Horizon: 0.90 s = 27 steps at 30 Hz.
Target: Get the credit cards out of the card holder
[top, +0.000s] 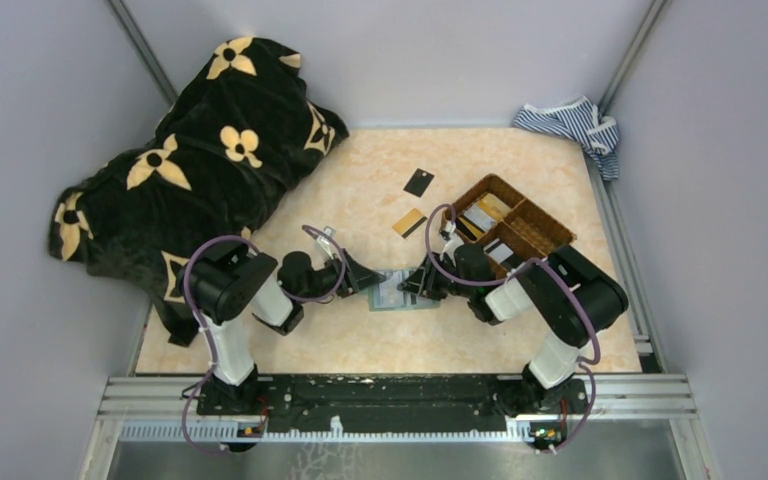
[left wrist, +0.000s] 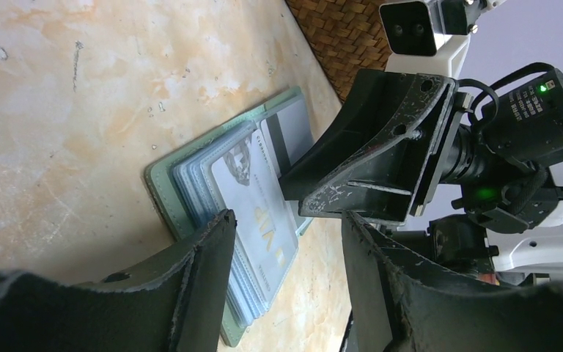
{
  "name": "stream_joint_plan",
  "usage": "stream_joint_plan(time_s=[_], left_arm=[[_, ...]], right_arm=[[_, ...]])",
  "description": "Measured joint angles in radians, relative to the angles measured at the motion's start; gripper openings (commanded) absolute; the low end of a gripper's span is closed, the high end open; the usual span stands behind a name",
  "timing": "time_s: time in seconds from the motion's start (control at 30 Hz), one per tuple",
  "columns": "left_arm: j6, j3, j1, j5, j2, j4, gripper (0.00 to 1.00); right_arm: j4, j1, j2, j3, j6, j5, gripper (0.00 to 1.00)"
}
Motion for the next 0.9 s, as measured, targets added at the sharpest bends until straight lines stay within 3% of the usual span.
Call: stream_joint_plan(time_s=[0.5, 0.67, 0.83, 0.9], left_arm=[[0.005, 0.049, -0.026, -0.018, 0.039, 0.008, 0.63], [0.005, 0.049, -0.026, -0.021, 0.04, 0.011, 0.63], [0.008, 0.049, -0.029, -0.023, 0.04, 0.01, 0.63], [0.009, 0.048, -0.03, -0.023, 0.04, 0.01, 0.63]], right_arm=[[0.035, -0.002, 0.026, 0.001, 0.001, -0.019, 0.31], [0.05, -0.002, 0.032, -0.006, 0.006, -0.018, 0.22], [0.084, -0.002, 0.047, -0.029, 0.022, -0.018, 0.0], [0.105, -0.004, 0.056, -0.036, 0.034, -0.02, 0.0]])
